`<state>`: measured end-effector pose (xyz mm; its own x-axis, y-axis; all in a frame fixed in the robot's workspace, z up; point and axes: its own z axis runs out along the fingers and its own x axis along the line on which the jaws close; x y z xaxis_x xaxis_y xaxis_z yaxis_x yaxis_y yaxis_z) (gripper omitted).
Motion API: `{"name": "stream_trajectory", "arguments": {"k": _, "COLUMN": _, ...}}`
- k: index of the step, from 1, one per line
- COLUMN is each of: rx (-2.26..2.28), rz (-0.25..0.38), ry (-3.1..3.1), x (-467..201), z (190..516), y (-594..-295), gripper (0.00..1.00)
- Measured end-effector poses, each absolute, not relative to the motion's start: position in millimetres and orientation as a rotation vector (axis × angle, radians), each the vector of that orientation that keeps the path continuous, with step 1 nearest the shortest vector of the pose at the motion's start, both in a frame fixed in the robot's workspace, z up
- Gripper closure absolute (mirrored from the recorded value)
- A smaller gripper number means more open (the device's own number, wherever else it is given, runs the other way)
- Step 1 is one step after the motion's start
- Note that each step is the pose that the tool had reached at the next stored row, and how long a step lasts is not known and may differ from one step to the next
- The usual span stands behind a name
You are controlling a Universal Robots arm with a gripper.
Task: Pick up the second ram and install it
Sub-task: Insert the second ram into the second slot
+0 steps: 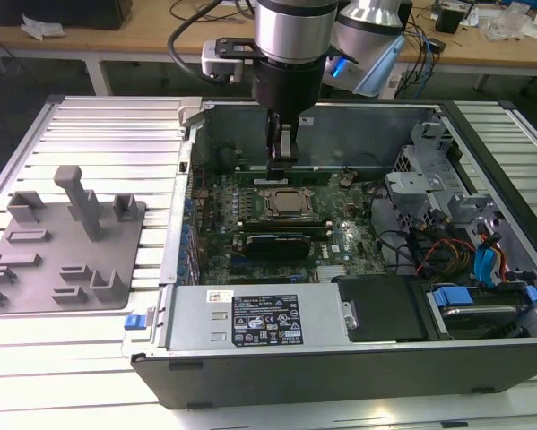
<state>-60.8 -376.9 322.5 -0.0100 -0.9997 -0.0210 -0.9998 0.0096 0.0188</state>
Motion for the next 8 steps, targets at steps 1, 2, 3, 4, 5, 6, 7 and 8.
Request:
{"name": "stream_trajectory", "arguments": {"k": 1, "rx": -2.209, "rz": 0.044, "ry": 2.231, "x": -60.8, "z": 322.5, "y": -376.9, "gripper": 0.90}}
{"name": "stream_trajectory", "arguments": {"k": 2, "rx": -2.209, "rz": 0.044, "ry": 2.231, "x": -60.8, "z": 322.5, "y": -376.9, "gripper": 0.90}}
{"name": "stream_trajectory", "arguments": {"k": 3, "rx": -2.209, "rz": 0.044, "ry": 2.231, "x": -60.8, "z": 322.5, "y": -376.9, "gripper": 0.90}}
{"name": "stream_trajectory", "arguments": {"k": 4, "rx": -2.209, "rz": 0.044, "ry": 2.231, "x": -60.8, "z": 322.5, "y": -376.9, "gripper": 0.90}}
{"name": "stream_trajectory", "arguments": {"k": 5, "rx": -2.209, "rz": 0.044, "ry": 2.231, "x": -60.8, "z": 322.4, "y": -376.9, "gripper": 0.90}}
{"name": "stream_trajectory", "arguments": {"k": 6, "rx": -2.209, "rz": 0.044, "ry": 2.231, "x": -60.8, "z": 322.4, "y": -376.9, "gripper": 0.90}}
{"name": "stream_trajectory", "arguments": {"k": 7, "rx": -2.209, "rz": 0.044, "ry": 2.231, "x": -60.8, "z": 322.4, "y": -376.9, "gripper": 0.90}}
{"name": "stream_trajectory", "arguments": {"k": 8, "rx": -2.209, "rz": 0.044, "ry": 2.230, "x": -60.8, "z": 321.3, "y": -376.8, "gripper": 0.90}}
